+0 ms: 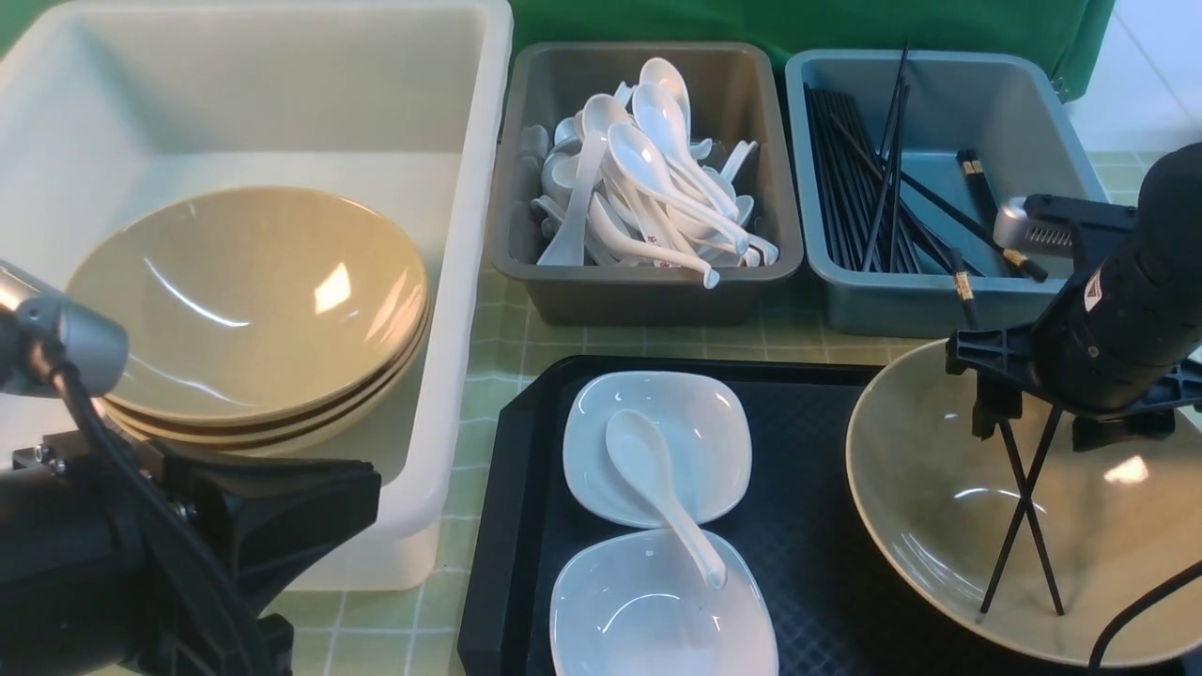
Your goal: On green table put chopsticks spoon bowls plates into blue grey white boxes.
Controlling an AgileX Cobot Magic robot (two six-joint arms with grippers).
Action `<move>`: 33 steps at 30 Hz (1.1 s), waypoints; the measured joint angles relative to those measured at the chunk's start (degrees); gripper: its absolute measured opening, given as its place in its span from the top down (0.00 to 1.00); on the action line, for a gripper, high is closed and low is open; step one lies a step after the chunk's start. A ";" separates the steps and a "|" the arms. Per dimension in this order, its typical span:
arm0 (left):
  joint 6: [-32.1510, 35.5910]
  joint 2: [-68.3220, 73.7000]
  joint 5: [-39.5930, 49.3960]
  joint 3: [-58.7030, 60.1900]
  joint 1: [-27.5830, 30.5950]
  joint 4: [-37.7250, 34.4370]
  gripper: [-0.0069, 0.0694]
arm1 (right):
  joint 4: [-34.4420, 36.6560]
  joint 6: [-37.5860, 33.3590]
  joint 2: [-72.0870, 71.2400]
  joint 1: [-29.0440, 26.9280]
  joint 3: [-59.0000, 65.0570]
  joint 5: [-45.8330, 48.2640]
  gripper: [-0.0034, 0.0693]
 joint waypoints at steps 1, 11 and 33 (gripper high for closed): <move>0.00 0.00 0.00 0.00 0.00 0.00 0.91 | -0.12 -0.08 0.00 0.00 0.00 -0.39 0.23; 0.02 0.00 0.00 0.00 0.00 0.05 0.91 | -0.30 -1.53 0.77 0.00 0.00 -0.61 0.61; 0.02 0.00 0.00 0.00 0.00 0.21 0.91 | 0.56 -5.55 -2.49 0.00 -5.10 7.56 0.87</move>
